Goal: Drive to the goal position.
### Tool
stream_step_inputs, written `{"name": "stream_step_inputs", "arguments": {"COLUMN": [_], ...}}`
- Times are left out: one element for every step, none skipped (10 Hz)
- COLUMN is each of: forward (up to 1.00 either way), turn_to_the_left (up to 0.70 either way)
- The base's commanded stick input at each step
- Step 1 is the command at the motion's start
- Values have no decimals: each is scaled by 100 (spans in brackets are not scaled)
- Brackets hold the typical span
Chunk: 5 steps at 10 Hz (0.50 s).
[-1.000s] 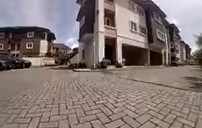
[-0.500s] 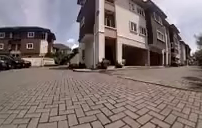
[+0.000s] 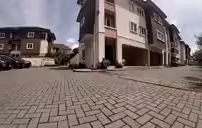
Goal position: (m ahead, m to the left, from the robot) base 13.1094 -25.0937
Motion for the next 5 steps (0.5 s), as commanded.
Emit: {"name": "stream_step_inputs", "arguments": {"forward": [50, 50, 50, 50, 50], "turn_to_the_left": [-22, -50, -50, -50, -50]}}
